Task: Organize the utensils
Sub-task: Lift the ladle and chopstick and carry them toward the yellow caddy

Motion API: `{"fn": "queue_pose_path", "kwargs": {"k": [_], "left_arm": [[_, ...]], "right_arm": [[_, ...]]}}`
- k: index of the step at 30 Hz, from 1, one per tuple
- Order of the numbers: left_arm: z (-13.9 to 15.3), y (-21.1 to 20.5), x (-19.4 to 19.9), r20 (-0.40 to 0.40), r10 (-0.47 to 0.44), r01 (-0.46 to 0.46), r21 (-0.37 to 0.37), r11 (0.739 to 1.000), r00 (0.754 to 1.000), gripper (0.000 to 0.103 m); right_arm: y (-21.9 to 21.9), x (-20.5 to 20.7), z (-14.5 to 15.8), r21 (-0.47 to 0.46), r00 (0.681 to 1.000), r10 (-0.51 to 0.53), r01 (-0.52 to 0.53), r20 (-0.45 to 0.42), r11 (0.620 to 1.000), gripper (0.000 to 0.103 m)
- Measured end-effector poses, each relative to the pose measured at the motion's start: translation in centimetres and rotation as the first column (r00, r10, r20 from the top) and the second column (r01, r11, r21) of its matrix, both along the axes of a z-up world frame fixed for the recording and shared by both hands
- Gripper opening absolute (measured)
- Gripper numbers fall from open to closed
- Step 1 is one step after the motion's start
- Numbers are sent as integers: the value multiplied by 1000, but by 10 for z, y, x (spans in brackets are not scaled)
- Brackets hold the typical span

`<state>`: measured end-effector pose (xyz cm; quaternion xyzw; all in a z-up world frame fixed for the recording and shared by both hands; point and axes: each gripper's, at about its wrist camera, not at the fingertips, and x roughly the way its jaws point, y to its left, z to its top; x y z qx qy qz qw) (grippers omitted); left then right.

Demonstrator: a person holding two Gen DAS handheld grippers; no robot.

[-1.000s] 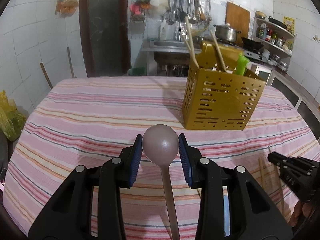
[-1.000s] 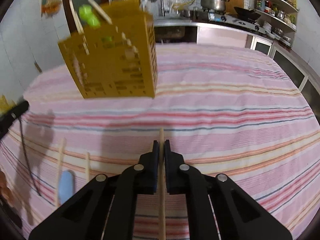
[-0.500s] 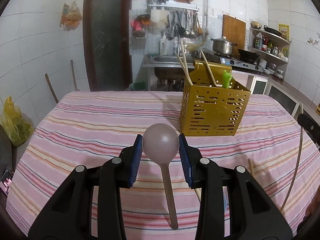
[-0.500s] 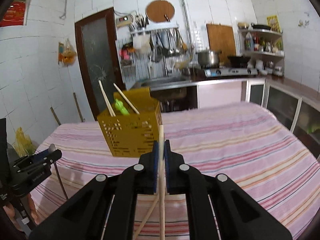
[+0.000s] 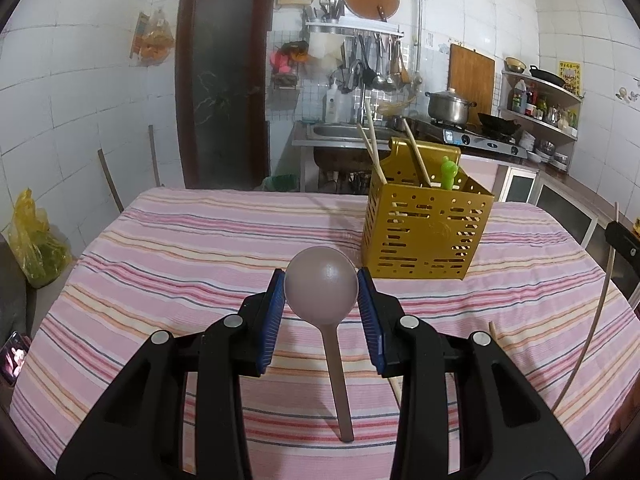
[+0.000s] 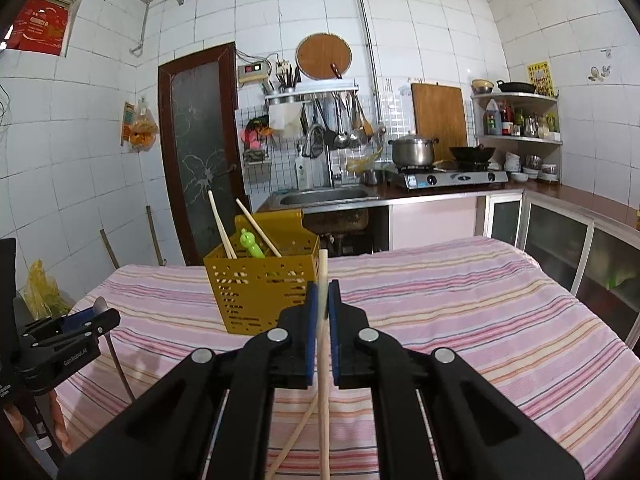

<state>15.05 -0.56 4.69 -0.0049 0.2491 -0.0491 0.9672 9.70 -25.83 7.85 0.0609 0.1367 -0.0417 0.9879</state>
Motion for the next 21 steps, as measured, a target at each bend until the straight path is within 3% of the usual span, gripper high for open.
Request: {"fn": "queue_pose_path", "kwargs": {"k": [9,21], "left_arm": [[18,-3,-6,34,-16,16,3,1000,999,35],[81,-15,12,123,-73,75,-4,997,990,35]], "right_arm": [[-4,3,9,4,1000,7,-7,21,1000,6],[-13,39,52,41,996,17,-21,85,999,6]]}}
